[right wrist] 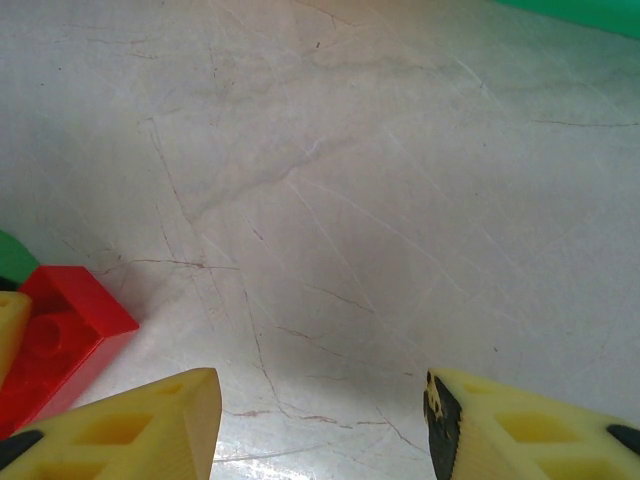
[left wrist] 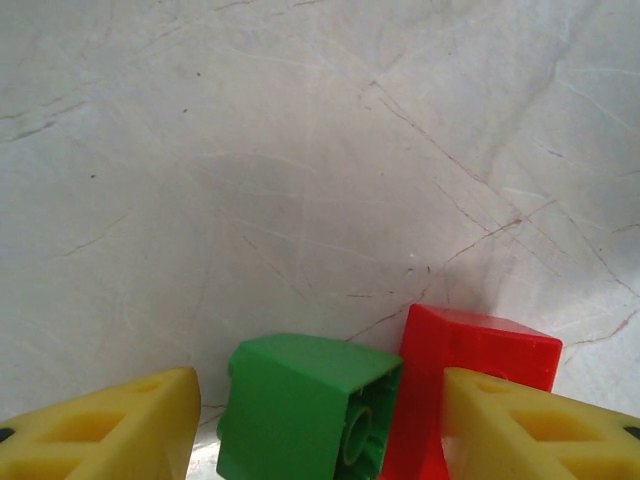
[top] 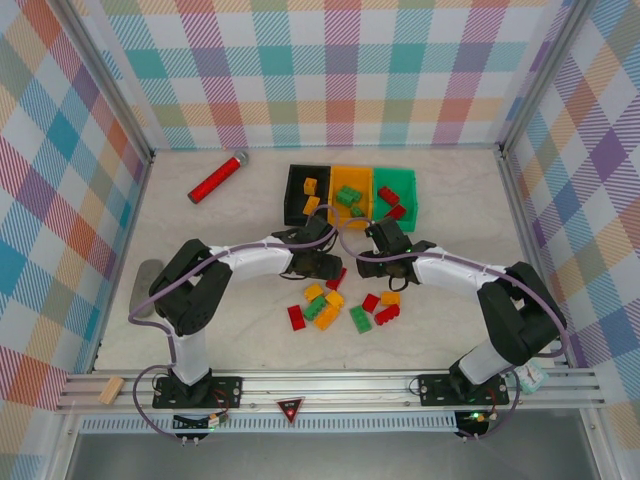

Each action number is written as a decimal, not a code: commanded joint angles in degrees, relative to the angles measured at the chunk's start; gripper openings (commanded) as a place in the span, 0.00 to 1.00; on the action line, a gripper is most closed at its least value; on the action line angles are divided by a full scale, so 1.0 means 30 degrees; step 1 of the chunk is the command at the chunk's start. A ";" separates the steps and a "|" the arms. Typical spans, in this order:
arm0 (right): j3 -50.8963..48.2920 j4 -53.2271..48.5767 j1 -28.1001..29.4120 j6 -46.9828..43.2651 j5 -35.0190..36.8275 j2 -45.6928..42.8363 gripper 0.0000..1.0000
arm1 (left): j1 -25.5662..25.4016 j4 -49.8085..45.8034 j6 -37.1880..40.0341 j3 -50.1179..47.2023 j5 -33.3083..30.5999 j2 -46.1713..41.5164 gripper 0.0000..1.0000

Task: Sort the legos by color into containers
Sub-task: Touch the lego at the center of the table.

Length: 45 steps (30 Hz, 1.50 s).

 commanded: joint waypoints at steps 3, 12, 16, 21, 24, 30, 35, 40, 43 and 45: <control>-0.0046 0.0352 -0.0002 -0.0174 -0.0111 0.0398 0.57 | -0.0164 0.0533 -0.0593 -0.0675 -0.0330 -0.0784 0.55; -0.0103 0.0464 -0.0002 -0.0101 -0.0199 0.0343 0.58 | -0.0200 0.1081 -0.0781 -0.0974 -0.0348 -0.0712 0.38; -0.0098 0.0433 -0.0002 -0.0101 -0.0228 0.0345 0.58 | -0.0186 0.1146 -0.0748 -0.1171 -0.0626 -0.1102 0.37; -0.0041 0.0383 -0.0003 -0.0102 -0.0228 0.0374 0.58 | -0.0189 0.0875 -0.0635 -0.1158 -0.1146 -0.1433 0.39; -0.0009 0.0400 -0.0024 -0.0115 -0.0226 0.0388 0.58 | -0.0201 0.0267 -0.0632 -0.1164 -0.1489 -0.1586 0.38; -0.0044 0.0384 -0.0006 -0.0130 -0.0169 0.0312 0.58 | -0.0178 0.0548 -0.0677 -0.1462 -0.1587 -0.2067 0.37; -0.0015 0.0392 -0.0002 -0.0122 -0.0228 0.0342 0.58 | -0.0200 0.0506 -0.0586 -0.1396 -0.2000 -0.2080 0.41; -0.0058 0.0424 -0.0002 -0.0101 -0.0256 0.0280 0.58 | -0.0203 -0.0032 -0.0549 -0.1046 -0.2070 -0.1541 0.58; -0.0101 0.0417 -0.0002 -0.0103 -0.0283 0.0232 0.58 | -0.0199 -0.0309 -0.0539 -0.1016 -0.2522 -0.1398 0.59; -0.0076 0.0424 -0.0002 -0.0101 -0.0276 0.0254 0.58 | -0.0189 -0.0653 -0.0662 -0.0937 -0.3002 -0.1383 0.59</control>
